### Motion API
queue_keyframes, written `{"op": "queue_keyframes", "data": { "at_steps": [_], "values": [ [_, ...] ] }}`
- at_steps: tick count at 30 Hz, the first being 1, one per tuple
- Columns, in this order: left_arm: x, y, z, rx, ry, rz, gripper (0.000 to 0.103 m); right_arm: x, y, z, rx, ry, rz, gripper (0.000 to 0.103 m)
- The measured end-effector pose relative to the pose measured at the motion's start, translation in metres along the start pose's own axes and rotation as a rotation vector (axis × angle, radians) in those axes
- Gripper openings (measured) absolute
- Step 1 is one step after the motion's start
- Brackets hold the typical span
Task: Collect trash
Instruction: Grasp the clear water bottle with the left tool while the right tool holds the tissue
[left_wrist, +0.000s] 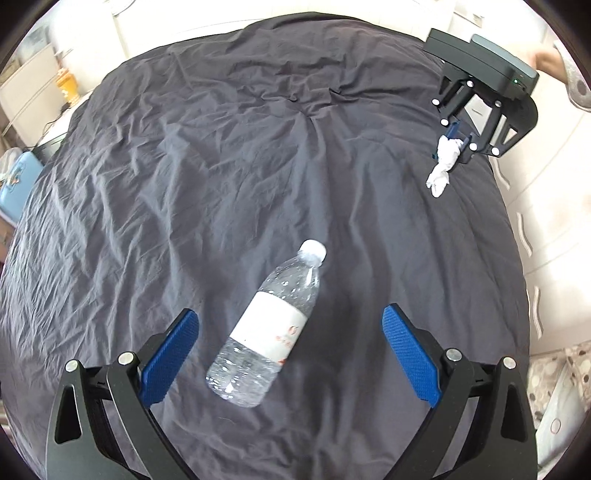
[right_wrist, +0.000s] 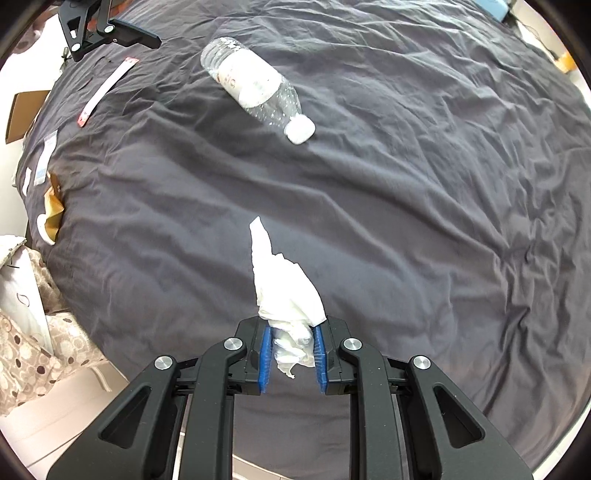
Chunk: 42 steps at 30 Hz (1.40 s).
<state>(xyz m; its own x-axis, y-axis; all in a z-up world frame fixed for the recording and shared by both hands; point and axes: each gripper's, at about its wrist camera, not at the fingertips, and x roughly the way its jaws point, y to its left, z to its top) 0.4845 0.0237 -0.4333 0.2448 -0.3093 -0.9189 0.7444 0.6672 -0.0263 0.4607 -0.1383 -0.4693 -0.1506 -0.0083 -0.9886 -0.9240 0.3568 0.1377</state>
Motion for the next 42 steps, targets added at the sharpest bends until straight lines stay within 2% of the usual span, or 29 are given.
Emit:
{"op": "queue_keyframes", "data": {
  "at_steps": [9,13,23,25,27,31,33,42],
  "values": [
    [0.043,0.030,-0.009,0.077,0.050,-0.080,0.098,0.025,-0.002,0.039,0.008,0.040,0.024,0.017],
    [0.059,0.036,-0.014,0.127,0.063,-0.096,0.098,0.032,-0.005,0.047,0.016,0.057,0.032,0.017],
    [0.087,0.040,-0.026,0.162,0.093,-0.173,0.098,0.042,-0.018,0.055,0.015,0.068,0.034,0.018],
    [0.092,0.039,-0.027,0.163,0.101,-0.176,0.095,0.042,-0.020,0.056,0.011,0.053,0.029,0.018],
    [0.098,0.037,-0.028,0.156,0.115,-0.188,0.087,0.043,-0.020,0.056,0.012,0.040,0.033,0.018],
    [0.106,0.034,-0.029,0.161,0.128,-0.194,0.078,0.048,-0.021,0.055,0.002,0.050,0.041,0.017],
    [0.112,0.032,-0.029,0.179,0.142,-0.190,0.068,0.048,-0.021,0.054,0.004,0.049,0.043,0.017],
    [0.117,0.039,-0.024,0.166,0.156,-0.234,0.064,0.047,-0.020,0.052,0.001,0.033,0.041,0.018]
  ]
}}
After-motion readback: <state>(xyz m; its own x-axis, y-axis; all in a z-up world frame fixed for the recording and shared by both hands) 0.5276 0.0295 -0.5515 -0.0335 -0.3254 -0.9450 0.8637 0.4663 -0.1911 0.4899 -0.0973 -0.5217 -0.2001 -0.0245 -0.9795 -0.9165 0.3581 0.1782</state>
